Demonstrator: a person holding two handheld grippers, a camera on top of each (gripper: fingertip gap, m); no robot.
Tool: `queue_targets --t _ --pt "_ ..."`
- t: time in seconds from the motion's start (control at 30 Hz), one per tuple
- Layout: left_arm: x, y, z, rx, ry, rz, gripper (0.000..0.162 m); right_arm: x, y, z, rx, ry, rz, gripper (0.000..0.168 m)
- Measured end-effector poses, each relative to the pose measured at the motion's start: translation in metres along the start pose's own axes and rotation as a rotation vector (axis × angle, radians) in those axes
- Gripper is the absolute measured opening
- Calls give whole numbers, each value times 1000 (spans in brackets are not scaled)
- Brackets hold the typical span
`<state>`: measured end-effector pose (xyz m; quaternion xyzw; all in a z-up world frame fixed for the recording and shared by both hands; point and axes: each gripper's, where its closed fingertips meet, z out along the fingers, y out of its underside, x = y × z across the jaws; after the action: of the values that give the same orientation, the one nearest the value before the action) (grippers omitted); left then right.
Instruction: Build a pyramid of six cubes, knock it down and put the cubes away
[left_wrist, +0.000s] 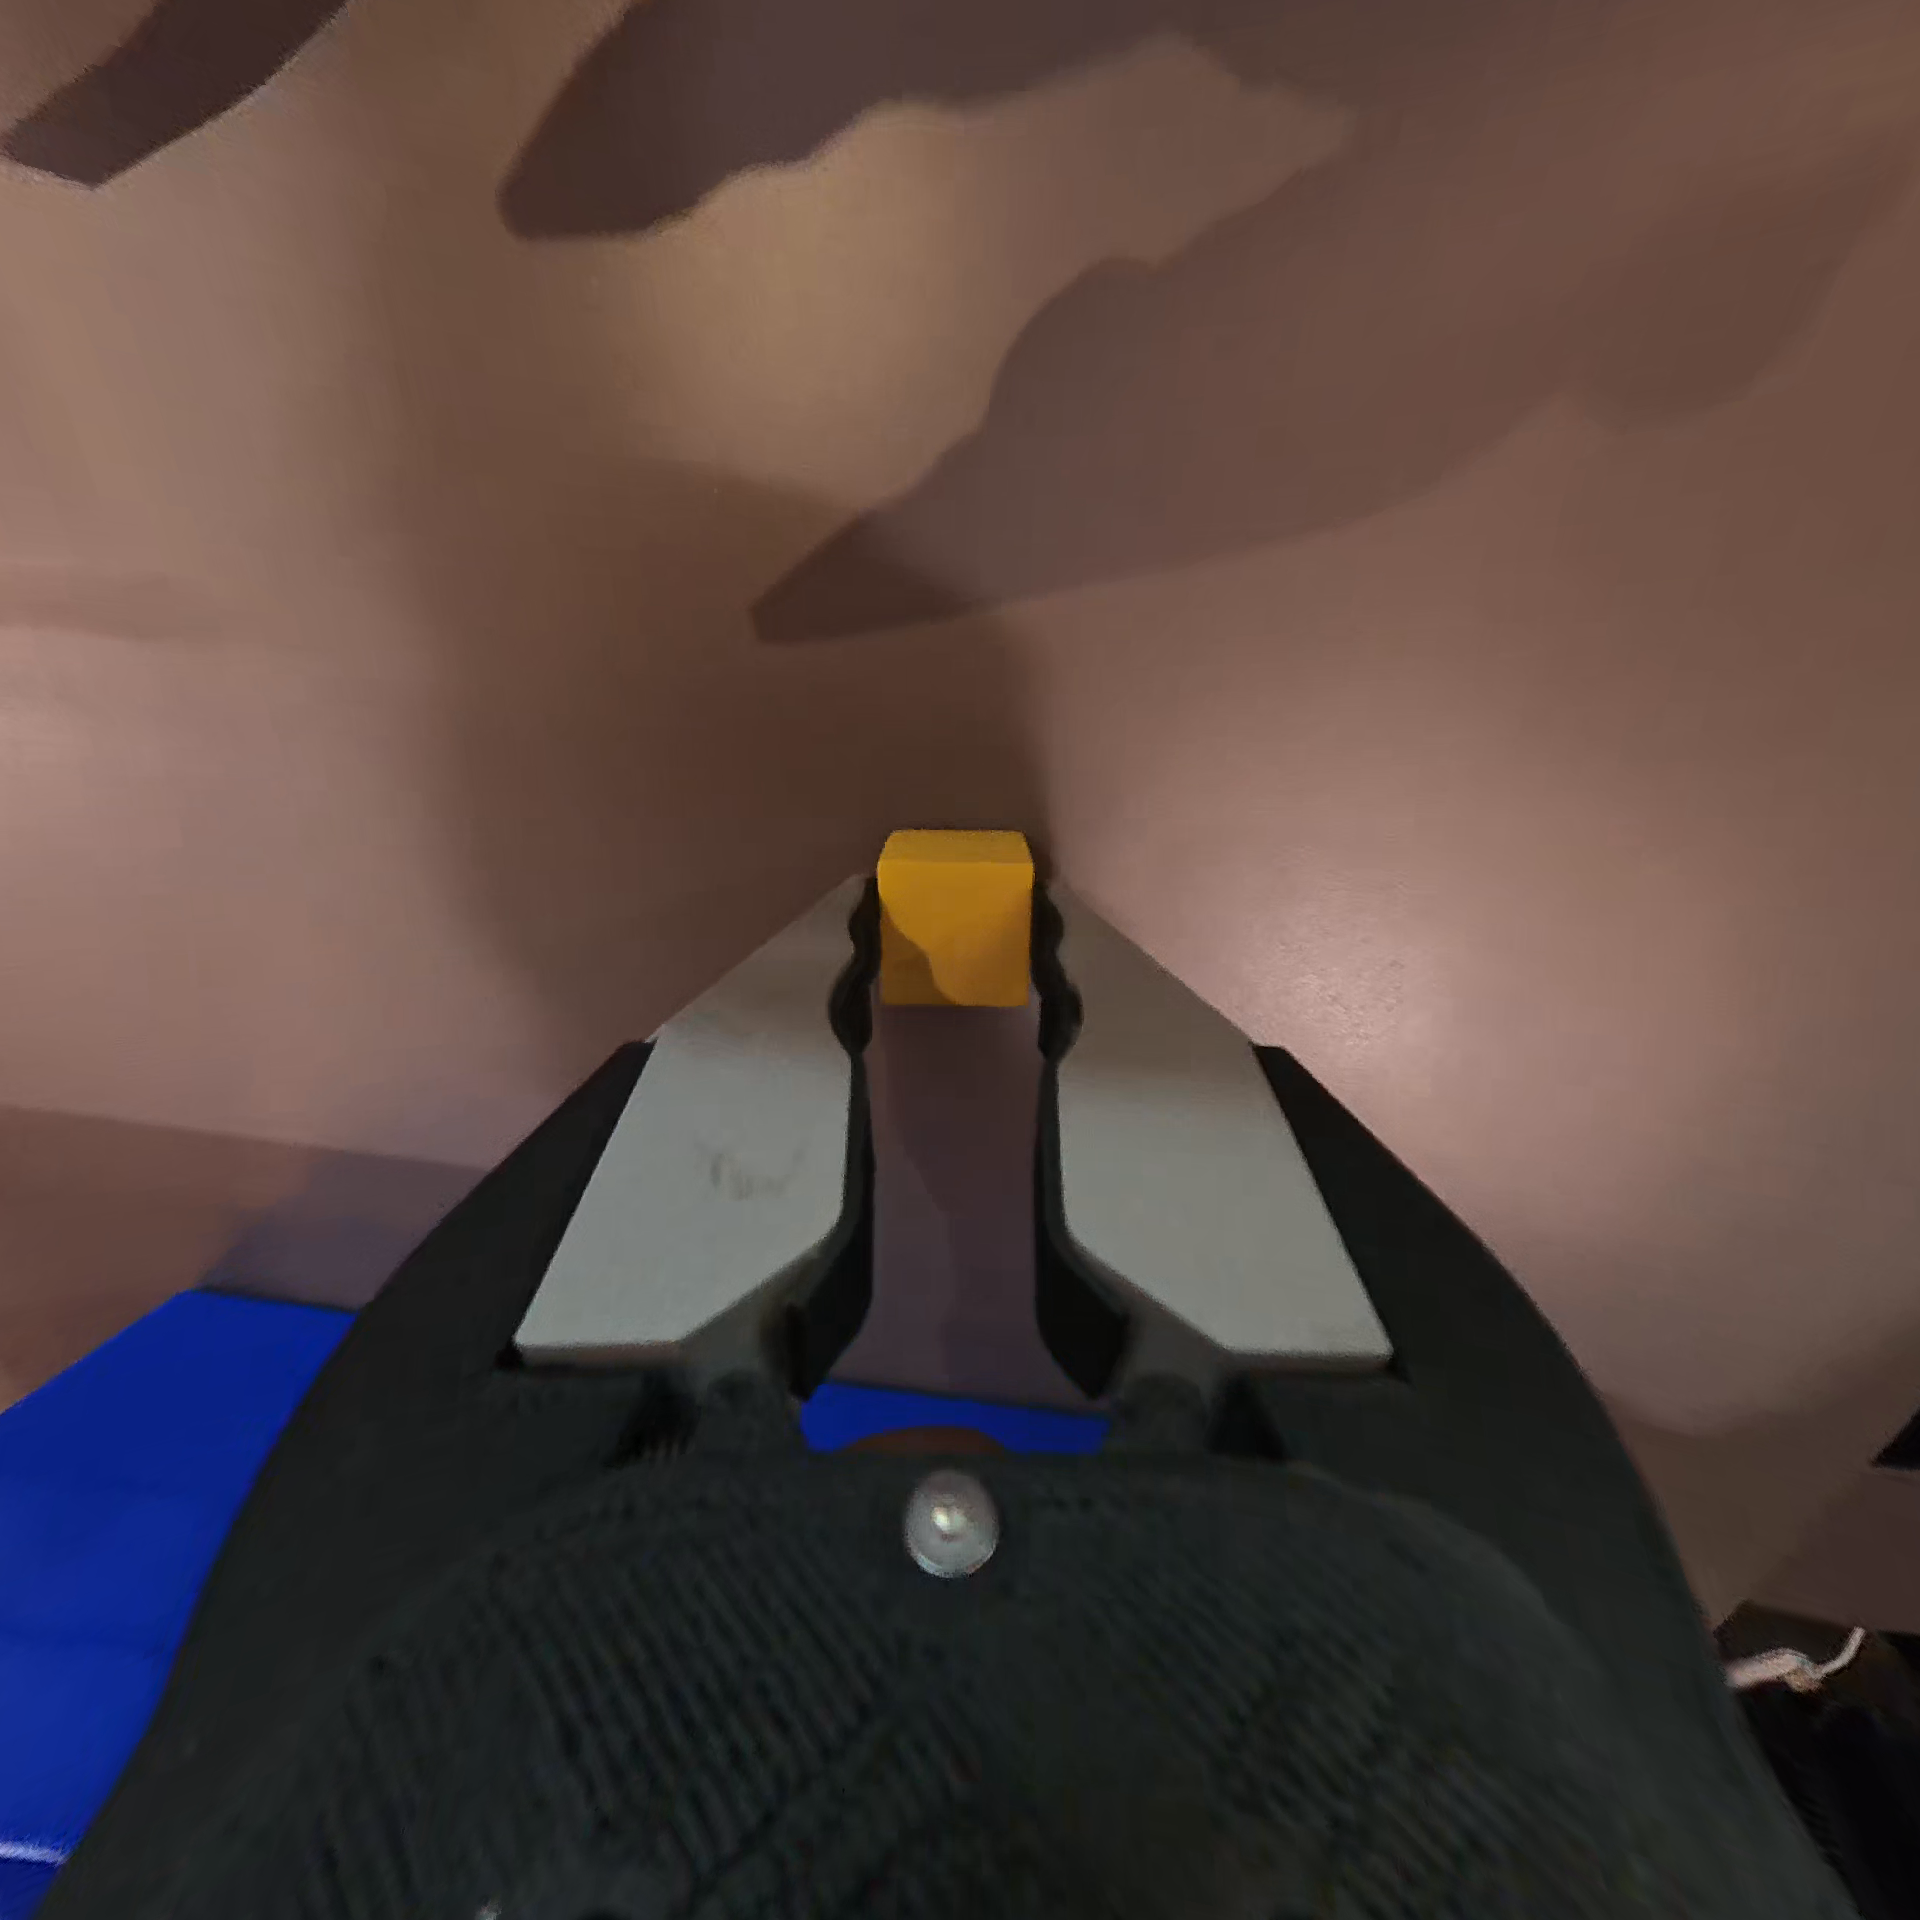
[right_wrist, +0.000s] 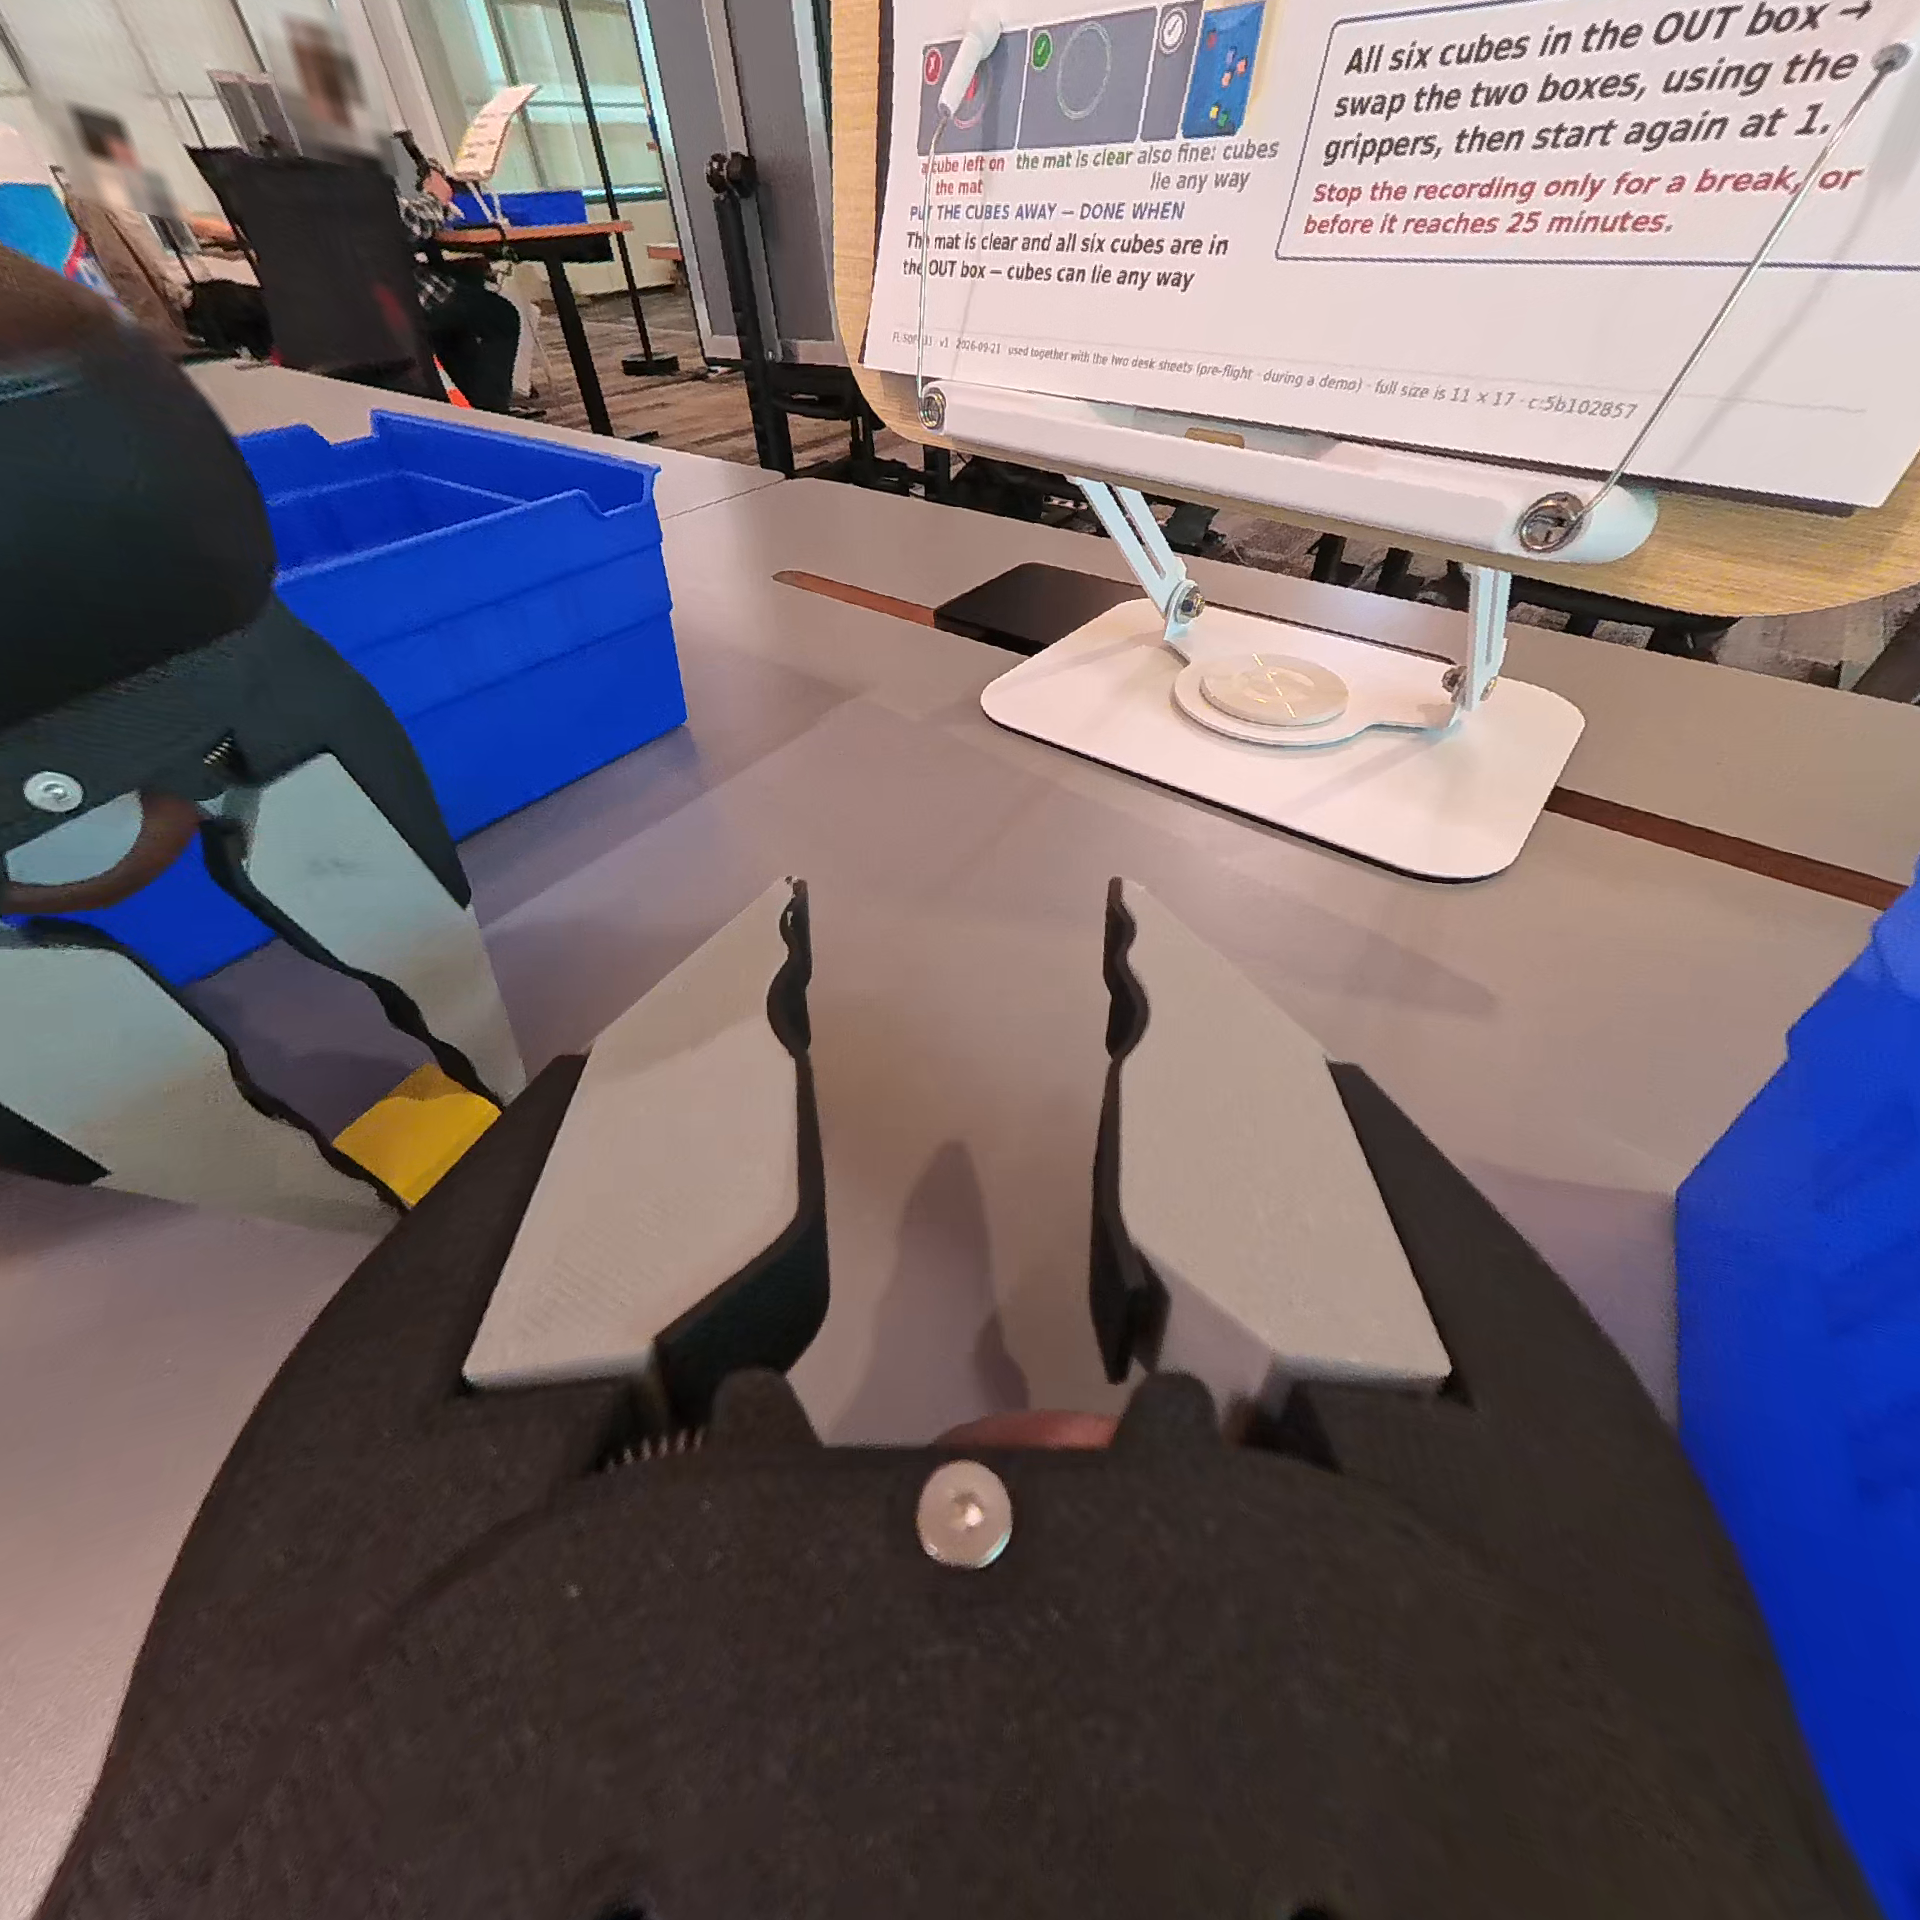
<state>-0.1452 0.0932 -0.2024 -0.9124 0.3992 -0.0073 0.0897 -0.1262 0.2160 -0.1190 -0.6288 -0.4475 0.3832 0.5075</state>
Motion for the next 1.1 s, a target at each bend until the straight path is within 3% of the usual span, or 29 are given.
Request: queue_targets --t 0.03,0.1,0.27,0.43,0.5,0.57,0.7,0.77,0.97,1.1 --pt "0 1 0 -2 -2 -13 35 0 0 0 2 0 -1 54" --pt "-1 1 -2 3 -9 -25 55 0 0 0 3 1 -3 54" --pt "-1 -10 -30 123 -24 -13 53 1 -2 -1 14 3 3 54" --pt "-17 -42 -137 533 -141 -112 52 3 -2 0 17 -1 25 54" --pt "-43 -27 -176 652 -281 -208 42 3 -2 0 15 -6 33 54" --pt "-78 12 -195 684 -431 -360 43 4 -2 0 15 -13 42 53" --pt "-116 113 -151 497 -440 -672 51 3 -3 -1 25 -20 44 53" --pt "-131 145 -127 456 -469 -757 51 1 -3 -1 22 -20 25 54" --pt "-154 204 -54 402 -408 -1000 52 -9 -2 2 16 -10 -71 54" --pt "-157 211 -33 385 -389 -1018 56 -12 -2 5 12 -4 -95 54"
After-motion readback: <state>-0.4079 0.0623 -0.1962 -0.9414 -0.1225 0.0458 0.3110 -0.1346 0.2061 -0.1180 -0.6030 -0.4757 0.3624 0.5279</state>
